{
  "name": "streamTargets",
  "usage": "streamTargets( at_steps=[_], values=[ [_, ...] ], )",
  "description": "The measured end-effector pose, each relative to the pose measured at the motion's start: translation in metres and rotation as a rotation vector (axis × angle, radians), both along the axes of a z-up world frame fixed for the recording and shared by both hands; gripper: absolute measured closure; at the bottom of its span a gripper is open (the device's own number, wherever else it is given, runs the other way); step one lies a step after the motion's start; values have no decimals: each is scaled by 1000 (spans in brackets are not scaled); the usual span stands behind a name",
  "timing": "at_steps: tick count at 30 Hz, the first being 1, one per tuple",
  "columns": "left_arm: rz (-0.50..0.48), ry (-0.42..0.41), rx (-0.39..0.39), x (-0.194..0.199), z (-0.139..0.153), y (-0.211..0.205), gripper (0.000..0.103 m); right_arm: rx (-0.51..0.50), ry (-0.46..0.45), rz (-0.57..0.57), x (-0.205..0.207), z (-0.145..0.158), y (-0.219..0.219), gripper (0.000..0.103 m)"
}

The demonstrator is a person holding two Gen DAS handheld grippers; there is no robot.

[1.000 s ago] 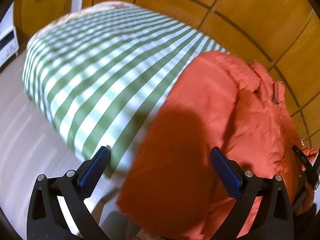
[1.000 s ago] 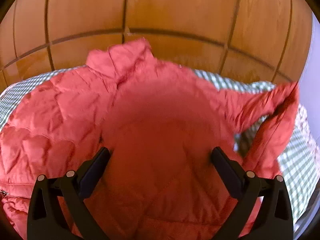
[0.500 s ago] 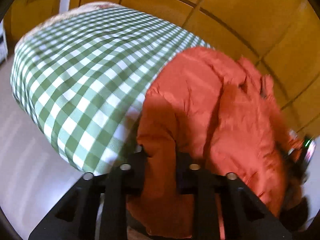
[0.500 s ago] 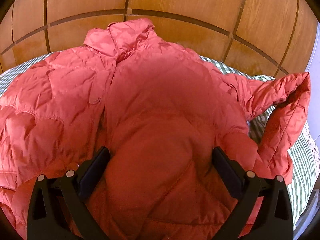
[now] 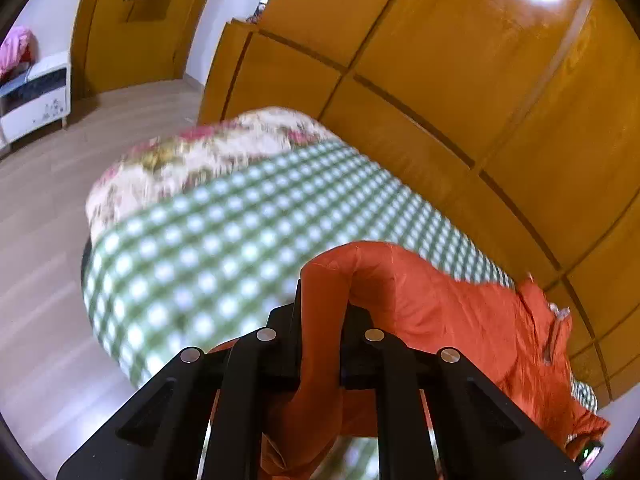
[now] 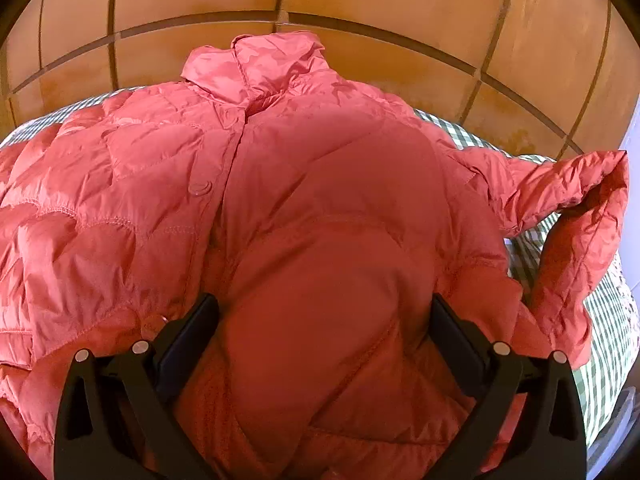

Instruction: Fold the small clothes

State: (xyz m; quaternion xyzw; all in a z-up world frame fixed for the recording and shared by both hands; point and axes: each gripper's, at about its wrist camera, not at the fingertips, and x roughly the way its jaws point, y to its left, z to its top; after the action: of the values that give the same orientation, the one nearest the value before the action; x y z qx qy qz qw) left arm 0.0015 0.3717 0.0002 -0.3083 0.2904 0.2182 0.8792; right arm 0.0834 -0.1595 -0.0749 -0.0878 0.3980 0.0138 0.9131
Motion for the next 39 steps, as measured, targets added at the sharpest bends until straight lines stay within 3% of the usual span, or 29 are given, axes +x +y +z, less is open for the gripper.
streamTargets(
  at_steps=[4, 8, 13, 20, 26, 32, 35, 36, 37, 39],
  values=[
    [-36, -11, -15, 22, 18, 4, 92, 6, -10, -1, 1, -1, -4, 2],
    [-124, -79, -30, 44, 46, -20, 92, 13, -5, -2, 4, -3, -6, 2],
    [-321, -175, 15, 84, 97, -87, 92, 27, -8, -1, 3, -3, -6, 2],
    [-572, -191, 29, 149, 131, -190, 92, 47, -17, -3, 0, -4, -7, 2],
    [-752, -119, 14, 205, 117, -280, 92, 68, -21, -2, -1, -3, -10, 2],
    [-892, 26, 57, 252, 69, -366, 90, 74, -24, -3, -2, -3, -10, 2],
    [-962, 62, 49, 265, 47, -405, 77, 74, -24, -2, -2, -3, -10, 2],
    [-996, 58, 28, 266, 39, -419, 61, 75, -24, -2, -2, -3, -11, 2],
    [-1014, 51, 16, 266, 39, -427, 36, 75, -24, -2, -2, -3, -11, 2],
    [-1053, -10, -29, 259, 36, -445, 18, 76, -24, -2, -2, -3, -11, 2]
  ],
)
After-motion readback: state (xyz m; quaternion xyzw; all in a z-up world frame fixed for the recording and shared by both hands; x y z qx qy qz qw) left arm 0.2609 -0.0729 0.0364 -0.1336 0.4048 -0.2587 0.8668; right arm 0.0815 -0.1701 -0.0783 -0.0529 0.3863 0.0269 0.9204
